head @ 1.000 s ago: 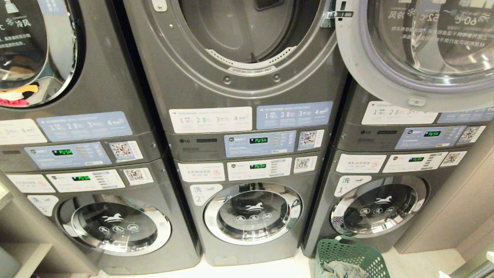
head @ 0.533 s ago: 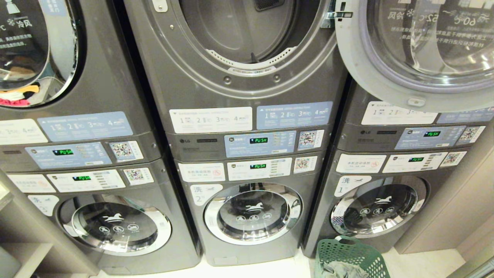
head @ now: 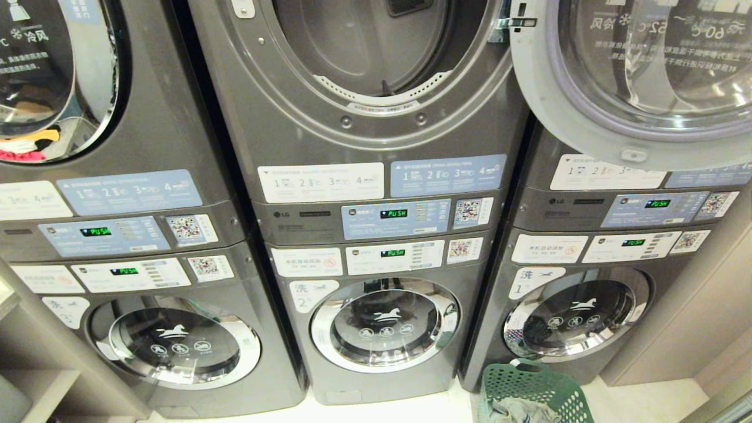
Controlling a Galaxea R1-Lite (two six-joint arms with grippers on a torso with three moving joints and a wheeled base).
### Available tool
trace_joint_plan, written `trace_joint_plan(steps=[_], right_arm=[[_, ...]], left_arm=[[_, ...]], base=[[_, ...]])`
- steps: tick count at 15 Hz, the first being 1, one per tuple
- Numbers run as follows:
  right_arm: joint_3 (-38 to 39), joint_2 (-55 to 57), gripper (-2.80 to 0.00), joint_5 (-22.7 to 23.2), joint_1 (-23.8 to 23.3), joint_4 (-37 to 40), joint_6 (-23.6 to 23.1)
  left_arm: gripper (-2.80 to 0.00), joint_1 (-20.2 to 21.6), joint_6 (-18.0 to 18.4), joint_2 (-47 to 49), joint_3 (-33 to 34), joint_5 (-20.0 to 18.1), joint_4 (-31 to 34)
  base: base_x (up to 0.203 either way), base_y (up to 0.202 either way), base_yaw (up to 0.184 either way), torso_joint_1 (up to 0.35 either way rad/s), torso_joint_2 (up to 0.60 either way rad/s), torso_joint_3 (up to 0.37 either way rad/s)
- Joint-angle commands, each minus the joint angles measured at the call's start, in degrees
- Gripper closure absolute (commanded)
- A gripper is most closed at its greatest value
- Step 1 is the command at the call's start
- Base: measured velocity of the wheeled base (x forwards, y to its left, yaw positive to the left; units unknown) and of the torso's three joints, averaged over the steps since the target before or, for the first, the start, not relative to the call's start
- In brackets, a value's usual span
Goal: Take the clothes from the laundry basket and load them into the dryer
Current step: Take the clothes out of the basket
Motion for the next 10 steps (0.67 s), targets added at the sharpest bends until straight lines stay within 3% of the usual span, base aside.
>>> trace_joint_plan(steps=[1,3,7,10], right_arm=[[-0.5,1.7,-2.80,-0.4,2.4,0.9,0.2],[-0.5,2.3,-2.80,-0.5,4.5,1.1,0.3],[-0.6,-4.1,-2.80,-1.3,7.1,1.6,0.2],[-1.9,-14.1,-2.80,-6.6,7.4,9.4,1.4]], left_arm=[[0.00,1.4,0.1,0.6,-0.1,0.0,0.2],[0.00,3.8,0.1,2.6,-0.3,-0.1,0.8],[0.00,3.9,-0.1,0.1,-0.2,-0.1,0.6],[0.00,4.0,-0.1,0.0,-0.2,-0.1,0.6]], base=[[0.000,0.000,0.000,0.000,0.00,0.000],[0.000,0.000,0.000,0.000,0.00,0.000],[0.000,0.000,0.000,0.000,0.00,0.000],[0.000,0.000,0.000,0.000,0.00,0.000]])
